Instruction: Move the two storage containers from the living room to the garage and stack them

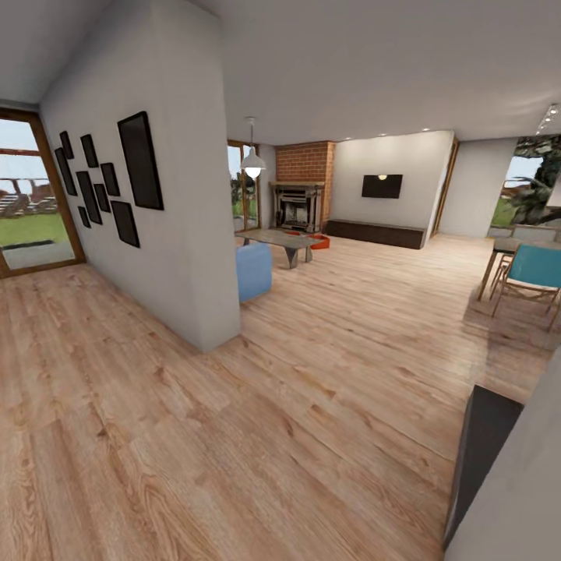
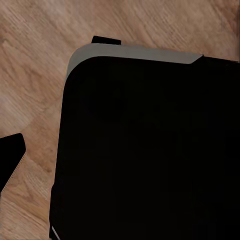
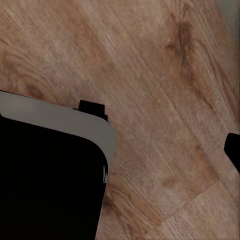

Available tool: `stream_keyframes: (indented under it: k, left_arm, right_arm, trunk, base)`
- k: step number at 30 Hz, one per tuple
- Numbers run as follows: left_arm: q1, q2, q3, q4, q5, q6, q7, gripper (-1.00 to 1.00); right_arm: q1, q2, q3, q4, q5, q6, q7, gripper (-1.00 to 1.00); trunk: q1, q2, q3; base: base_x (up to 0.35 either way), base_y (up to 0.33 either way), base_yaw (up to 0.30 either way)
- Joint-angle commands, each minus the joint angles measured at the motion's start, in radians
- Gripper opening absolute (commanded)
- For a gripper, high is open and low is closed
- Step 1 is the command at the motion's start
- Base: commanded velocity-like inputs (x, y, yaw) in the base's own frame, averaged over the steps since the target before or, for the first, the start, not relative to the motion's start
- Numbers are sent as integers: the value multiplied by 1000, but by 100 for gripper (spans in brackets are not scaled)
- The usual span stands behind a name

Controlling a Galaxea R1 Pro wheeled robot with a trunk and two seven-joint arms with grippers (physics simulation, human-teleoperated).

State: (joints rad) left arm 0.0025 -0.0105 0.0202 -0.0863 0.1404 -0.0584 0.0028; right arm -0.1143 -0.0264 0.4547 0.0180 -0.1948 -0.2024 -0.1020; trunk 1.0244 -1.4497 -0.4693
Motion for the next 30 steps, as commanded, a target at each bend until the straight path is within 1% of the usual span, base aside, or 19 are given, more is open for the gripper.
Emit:
stream_keyframes:
  k: [1,30]
  left_arm:
    - [0,0,1,-1,7,-1,0,100]
    - [0,0,1,-1,7,-1,0,100]
  right_arm:
    - [-1,0,9,2,-9,-5,-1,100]
    - [-1,0,9,2,-9,-5,-1,100]
  trunk:
    - [1,0,-1]
    - [1,0,-1]
  base:
    - [324,0,0]
    - [324,0,0]
